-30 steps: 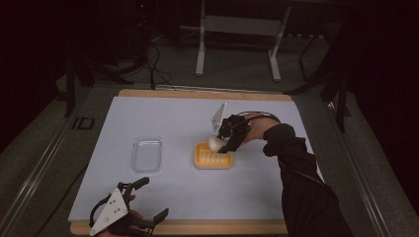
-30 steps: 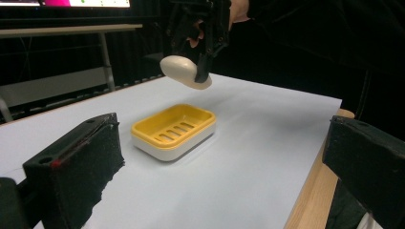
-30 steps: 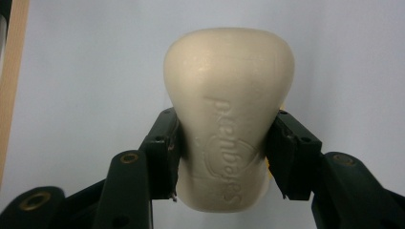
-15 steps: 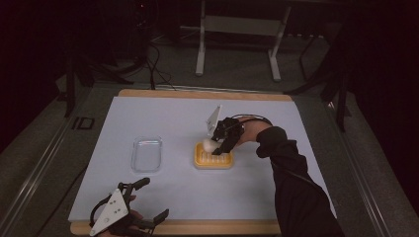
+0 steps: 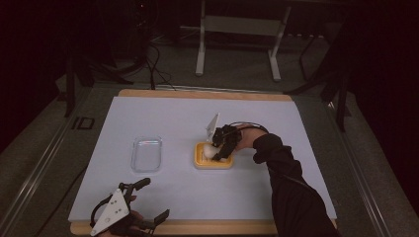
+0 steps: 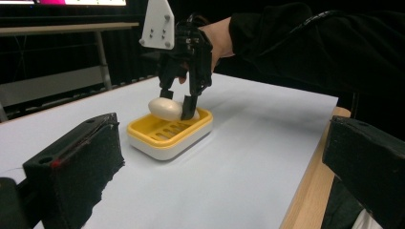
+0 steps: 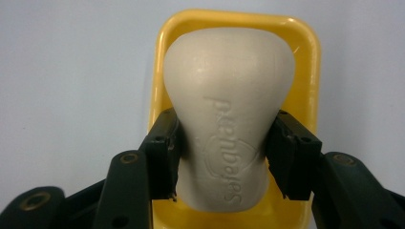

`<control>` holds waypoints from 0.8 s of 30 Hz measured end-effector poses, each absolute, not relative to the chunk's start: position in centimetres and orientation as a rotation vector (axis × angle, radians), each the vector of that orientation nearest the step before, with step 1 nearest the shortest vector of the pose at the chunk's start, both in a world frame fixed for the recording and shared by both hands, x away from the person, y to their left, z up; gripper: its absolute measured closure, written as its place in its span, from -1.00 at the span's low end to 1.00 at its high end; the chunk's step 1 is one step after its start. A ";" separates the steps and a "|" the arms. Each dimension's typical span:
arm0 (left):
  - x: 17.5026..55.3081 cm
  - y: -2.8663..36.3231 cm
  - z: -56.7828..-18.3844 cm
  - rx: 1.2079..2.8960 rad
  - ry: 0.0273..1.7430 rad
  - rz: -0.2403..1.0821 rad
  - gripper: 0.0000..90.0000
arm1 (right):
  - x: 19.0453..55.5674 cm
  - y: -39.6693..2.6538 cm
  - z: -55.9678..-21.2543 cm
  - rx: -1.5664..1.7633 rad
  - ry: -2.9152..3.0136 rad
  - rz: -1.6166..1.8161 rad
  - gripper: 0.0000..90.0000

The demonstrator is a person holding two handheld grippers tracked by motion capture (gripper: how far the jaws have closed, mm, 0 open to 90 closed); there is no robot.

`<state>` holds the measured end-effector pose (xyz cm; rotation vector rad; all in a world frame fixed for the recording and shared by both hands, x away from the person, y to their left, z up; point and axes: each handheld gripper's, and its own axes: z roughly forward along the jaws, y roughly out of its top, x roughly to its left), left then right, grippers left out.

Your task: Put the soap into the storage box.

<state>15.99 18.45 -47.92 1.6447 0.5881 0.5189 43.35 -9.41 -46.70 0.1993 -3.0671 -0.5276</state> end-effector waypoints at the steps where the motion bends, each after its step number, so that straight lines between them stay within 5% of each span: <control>1: 16.0 18.4 -47.9 1.646 0.587 0.518 -1.00 | 43.4 -9.4 -46.9 0.193 -3.067 -0.527 0.10; 24: 16.0 18.4 -47.9 1.645 0.587 0.515 -1.00 | 43.2 -8.0 -48.7 0.112 -3.065 -0.488 0.05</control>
